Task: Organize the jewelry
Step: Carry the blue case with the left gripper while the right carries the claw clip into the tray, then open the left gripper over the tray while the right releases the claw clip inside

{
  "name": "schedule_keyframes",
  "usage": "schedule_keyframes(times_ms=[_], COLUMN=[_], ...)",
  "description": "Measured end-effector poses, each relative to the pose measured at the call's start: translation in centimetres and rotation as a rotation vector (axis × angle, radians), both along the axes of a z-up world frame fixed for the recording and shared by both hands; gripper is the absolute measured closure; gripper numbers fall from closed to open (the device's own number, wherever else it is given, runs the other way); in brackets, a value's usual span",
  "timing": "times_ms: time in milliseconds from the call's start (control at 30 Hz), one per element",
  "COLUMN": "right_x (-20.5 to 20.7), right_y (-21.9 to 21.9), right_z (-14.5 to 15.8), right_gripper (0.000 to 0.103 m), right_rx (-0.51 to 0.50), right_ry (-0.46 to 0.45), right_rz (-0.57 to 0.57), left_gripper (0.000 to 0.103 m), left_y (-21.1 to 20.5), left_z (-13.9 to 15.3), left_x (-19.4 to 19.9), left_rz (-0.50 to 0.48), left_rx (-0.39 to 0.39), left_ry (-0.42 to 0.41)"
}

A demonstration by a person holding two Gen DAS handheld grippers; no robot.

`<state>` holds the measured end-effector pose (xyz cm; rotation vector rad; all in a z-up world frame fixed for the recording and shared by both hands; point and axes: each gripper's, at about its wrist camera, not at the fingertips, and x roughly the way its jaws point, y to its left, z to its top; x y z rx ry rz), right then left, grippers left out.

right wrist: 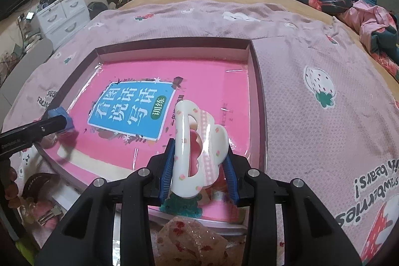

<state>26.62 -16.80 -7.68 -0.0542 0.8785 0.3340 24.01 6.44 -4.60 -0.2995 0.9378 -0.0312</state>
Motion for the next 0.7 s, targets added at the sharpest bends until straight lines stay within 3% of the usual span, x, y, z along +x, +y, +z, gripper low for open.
schedule_keyframes(times_ms=[100,233,700], right_x=[-0.5,-1.8,-7.0], right_y=[-0.2,-1.0,-4.8], right_z=[0.3,1.5,4.8], right_gripper=[0.053,0.048,0.041], right_rx=[0.010,0.035,0.066], right_ry=[-0.009,-0.041,-0.106], right_rz=[-0.002,-0.017,-0.048], left_gripper=[0.063,0.060,0.054], left_y=[0.4,0.6,0.8], left_z=[0.2,0.6,3.2], left_x=[-0.4,-0.7,-3.4], left_rz=[0.007,0.013,0.020], left_rx=[-0.006,-0.010,-0.001], left_ry=[-0.005,-0.011,-0.061])
